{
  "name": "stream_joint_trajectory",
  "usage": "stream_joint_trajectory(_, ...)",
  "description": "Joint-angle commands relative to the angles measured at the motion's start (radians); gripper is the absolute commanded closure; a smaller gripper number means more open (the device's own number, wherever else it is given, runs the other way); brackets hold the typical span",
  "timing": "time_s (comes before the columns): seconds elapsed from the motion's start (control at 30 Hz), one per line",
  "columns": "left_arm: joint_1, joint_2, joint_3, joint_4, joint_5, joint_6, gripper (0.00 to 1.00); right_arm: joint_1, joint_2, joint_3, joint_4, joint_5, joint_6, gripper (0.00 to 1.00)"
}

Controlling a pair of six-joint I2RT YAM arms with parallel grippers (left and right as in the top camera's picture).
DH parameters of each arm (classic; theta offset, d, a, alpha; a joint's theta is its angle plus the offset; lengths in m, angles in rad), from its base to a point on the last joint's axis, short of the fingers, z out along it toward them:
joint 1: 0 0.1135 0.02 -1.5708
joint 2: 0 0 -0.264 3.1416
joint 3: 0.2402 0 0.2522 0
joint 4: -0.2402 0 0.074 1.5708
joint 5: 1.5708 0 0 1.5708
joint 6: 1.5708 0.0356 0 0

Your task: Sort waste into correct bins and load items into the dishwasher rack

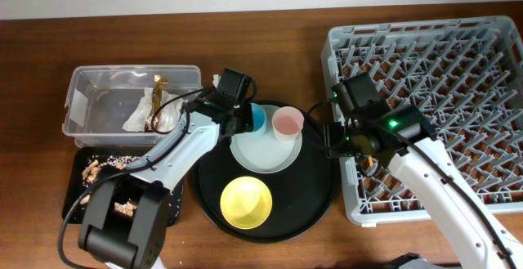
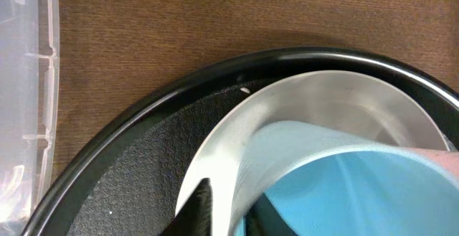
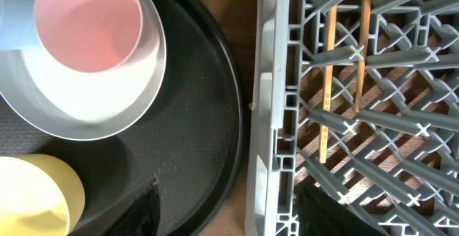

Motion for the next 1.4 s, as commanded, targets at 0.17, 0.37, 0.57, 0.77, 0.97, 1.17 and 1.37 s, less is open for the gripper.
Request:
stream_joint_trajectory(0.17,0.000,-0.460,0.006,-0.091,0.044,0.058,0.99,-0.006,-0.008,0.235,-0.018,-0.161,-0.072,0.29)
stream_joint_trajectory(0.37,0.334,-0.839,0.030,-0.008,1.155,0.175,1.00,-0.006,-0.018,0.650,-0.133,-0.918,-0.467,0.01)
stream_joint_trajectory(0.57,0.418,-0.786,0.029,0.188,1.607,0.151,1.00,-0.003,-0.062,0.676,-0.149,-1.090,-0.549,0.01)
stream_joint_trajectory(0.77,0.417,-0.759,0.029,0.190,1.538,0.152,1.00,0.074,0.011,0.670,-0.196,-1.160,-0.574,0.01)
stream_joint_trajectory(0.97,0.416,-0.759,0.029,0.189,1.539,0.160,1.00,0.103,0.019,0.671,-0.139,-1.160,-0.578,0.10)
stream_joint_trajectory(1.17,0.417,-0.759,0.029,0.189,1.539,0.163,0.99,0.154,0.084,0.671,-0.119,-1.159,-0.579,0.18)
stream_joint_trajectory(1.37,0.417,-0.759,0.029,0.188,1.538,0.185,0.99,0.154,0.084,0.671,-0.056,-1.160,-0.578,0.42)
